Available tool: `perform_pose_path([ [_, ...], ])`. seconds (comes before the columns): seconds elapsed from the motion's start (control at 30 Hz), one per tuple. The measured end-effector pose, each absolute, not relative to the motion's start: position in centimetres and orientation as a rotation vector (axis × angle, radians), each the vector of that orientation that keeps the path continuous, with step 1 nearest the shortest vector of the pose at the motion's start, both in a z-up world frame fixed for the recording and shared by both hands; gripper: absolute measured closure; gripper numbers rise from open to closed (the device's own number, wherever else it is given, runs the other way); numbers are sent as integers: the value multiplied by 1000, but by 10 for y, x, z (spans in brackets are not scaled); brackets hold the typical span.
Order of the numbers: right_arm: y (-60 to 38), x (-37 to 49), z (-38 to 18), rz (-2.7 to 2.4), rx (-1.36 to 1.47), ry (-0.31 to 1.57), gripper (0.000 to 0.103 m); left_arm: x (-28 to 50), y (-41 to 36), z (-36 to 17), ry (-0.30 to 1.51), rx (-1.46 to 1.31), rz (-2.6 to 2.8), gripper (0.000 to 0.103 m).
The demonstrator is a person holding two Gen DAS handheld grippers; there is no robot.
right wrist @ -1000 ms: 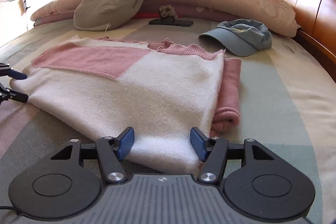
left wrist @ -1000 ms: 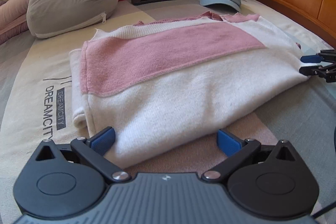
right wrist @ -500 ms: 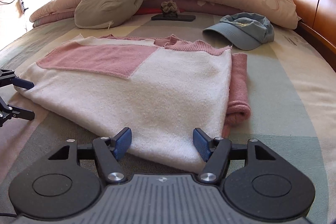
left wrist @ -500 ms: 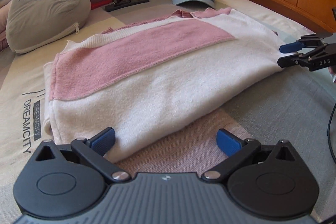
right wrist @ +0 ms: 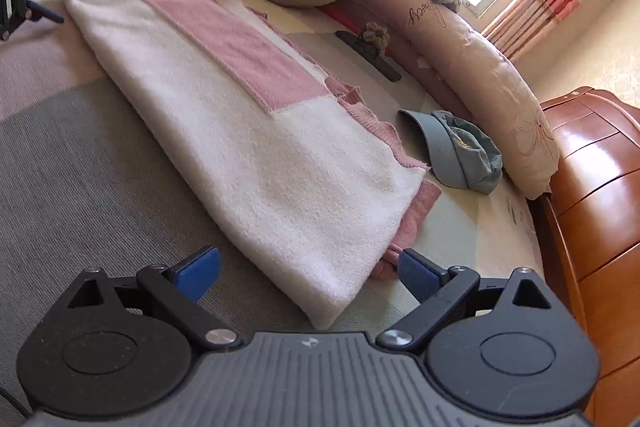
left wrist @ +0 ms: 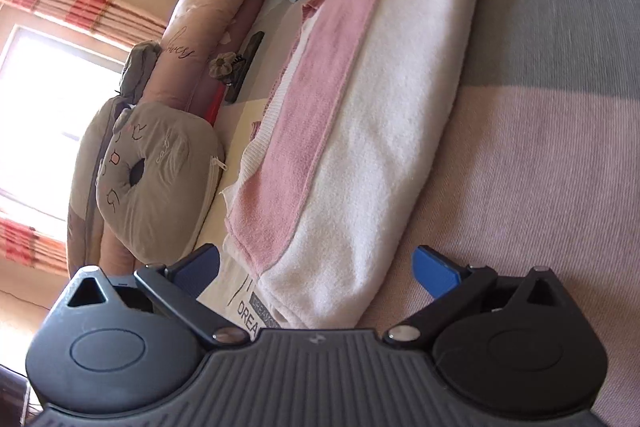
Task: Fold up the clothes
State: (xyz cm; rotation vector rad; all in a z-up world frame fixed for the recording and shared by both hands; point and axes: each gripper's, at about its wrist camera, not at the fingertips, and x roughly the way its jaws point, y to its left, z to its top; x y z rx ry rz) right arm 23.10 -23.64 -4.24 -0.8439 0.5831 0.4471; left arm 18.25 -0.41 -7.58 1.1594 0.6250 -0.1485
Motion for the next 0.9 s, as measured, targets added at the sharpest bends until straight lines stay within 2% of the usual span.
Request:
perform_pose_path([
  [0.23,-213,227,-63,421,-1025,470,0,197,-20,-85,552,1235,-146,1],
  [0.63,-139,237,-51,528,-1017,347,0,219,-76,-91,422,1333,-226,1],
  [0.9,-156,242,-55,479,-1047,369,0,223,-47,-101,452,1468,-116,0],
])
